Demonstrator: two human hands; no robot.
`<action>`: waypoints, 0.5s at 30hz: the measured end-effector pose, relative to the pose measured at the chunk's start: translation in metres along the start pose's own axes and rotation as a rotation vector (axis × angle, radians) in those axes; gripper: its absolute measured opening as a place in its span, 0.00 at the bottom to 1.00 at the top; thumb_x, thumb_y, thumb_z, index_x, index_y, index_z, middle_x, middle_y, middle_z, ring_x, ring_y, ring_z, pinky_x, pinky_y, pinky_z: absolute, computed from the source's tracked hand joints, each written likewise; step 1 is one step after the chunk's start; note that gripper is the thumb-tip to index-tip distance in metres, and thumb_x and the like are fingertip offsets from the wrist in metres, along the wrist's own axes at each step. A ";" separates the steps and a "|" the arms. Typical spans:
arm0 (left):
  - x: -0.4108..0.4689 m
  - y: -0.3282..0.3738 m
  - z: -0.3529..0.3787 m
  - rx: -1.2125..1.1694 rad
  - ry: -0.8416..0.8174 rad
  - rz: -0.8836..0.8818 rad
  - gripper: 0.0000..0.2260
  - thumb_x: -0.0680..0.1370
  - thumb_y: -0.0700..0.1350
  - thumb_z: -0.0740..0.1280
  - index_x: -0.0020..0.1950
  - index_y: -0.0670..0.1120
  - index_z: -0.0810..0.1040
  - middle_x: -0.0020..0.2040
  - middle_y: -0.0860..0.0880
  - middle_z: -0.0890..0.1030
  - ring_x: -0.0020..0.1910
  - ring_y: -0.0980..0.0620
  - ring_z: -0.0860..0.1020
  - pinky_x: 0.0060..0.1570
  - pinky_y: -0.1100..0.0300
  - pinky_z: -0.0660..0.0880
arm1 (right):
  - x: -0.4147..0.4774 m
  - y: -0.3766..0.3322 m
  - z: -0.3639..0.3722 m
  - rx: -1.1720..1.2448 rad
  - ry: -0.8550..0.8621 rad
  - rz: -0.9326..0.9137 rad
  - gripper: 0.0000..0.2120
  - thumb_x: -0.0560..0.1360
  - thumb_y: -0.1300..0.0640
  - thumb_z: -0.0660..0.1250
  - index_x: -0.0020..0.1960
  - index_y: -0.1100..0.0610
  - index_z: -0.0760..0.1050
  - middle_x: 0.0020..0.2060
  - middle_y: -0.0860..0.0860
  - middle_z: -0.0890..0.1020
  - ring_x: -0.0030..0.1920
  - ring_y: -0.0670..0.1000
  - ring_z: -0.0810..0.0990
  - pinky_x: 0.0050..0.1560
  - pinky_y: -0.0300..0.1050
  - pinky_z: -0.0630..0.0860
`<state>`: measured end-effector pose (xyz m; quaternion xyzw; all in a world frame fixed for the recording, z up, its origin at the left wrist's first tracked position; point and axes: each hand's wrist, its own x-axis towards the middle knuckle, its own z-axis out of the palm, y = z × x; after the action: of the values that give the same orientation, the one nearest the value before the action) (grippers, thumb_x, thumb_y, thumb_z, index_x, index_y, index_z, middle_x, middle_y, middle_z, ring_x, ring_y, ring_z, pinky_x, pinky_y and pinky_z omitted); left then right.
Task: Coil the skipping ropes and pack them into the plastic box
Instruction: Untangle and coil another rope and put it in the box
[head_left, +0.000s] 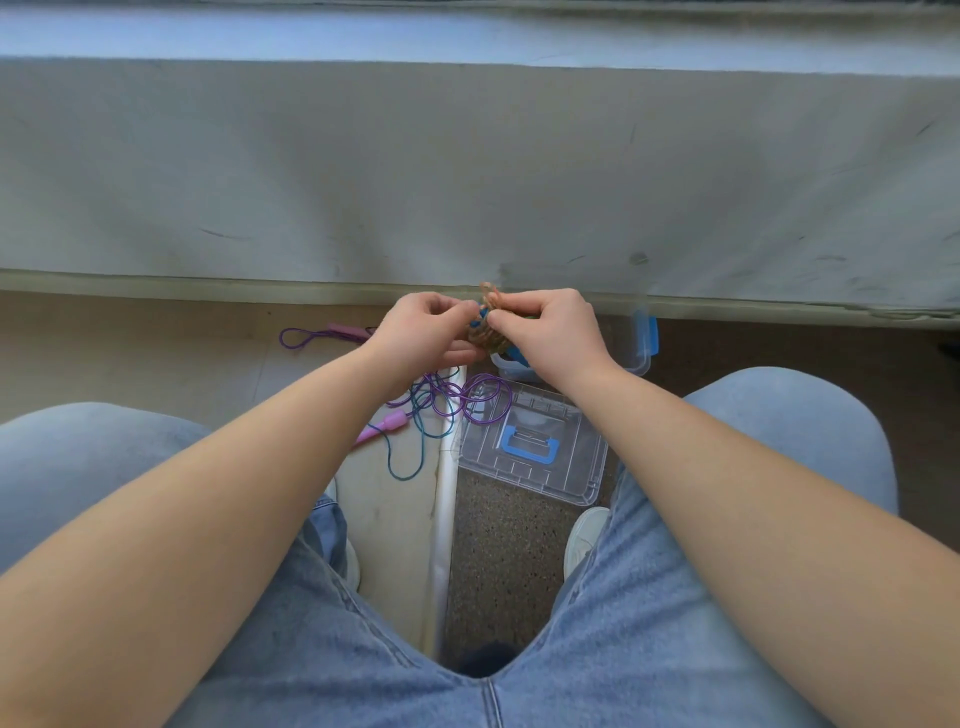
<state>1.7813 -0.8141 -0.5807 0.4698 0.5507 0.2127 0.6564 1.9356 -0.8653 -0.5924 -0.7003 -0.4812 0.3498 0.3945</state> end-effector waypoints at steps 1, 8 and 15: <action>0.000 0.000 -0.001 -0.014 0.004 -0.001 0.07 0.81 0.43 0.67 0.54 0.39 0.76 0.48 0.36 0.83 0.38 0.46 0.86 0.40 0.60 0.82 | 0.000 0.001 0.000 -0.006 -0.001 -0.003 0.11 0.73 0.55 0.74 0.56 0.50 0.86 0.51 0.46 0.87 0.53 0.41 0.82 0.60 0.42 0.77; 0.001 0.000 -0.003 0.060 0.002 0.032 0.03 0.78 0.36 0.69 0.50 0.42 0.78 0.44 0.39 0.84 0.40 0.46 0.86 0.45 0.56 0.83 | 0.005 0.005 0.002 0.013 0.033 0.005 0.09 0.73 0.57 0.74 0.53 0.51 0.86 0.48 0.45 0.87 0.53 0.45 0.83 0.61 0.49 0.79; 0.004 -0.004 -0.006 0.205 0.054 0.020 0.03 0.76 0.40 0.69 0.49 0.46 0.82 0.42 0.44 0.83 0.37 0.51 0.81 0.45 0.54 0.83 | 0.004 0.008 0.006 -0.069 0.015 -0.061 0.02 0.75 0.55 0.72 0.47 0.53 0.82 0.42 0.45 0.85 0.45 0.43 0.82 0.52 0.45 0.80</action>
<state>1.7763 -0.8102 -0.5859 0.5341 0.5823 0.1745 0.5875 1.9350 -0.8618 -0.6028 -0.7011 -0.5113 0.3154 0.3841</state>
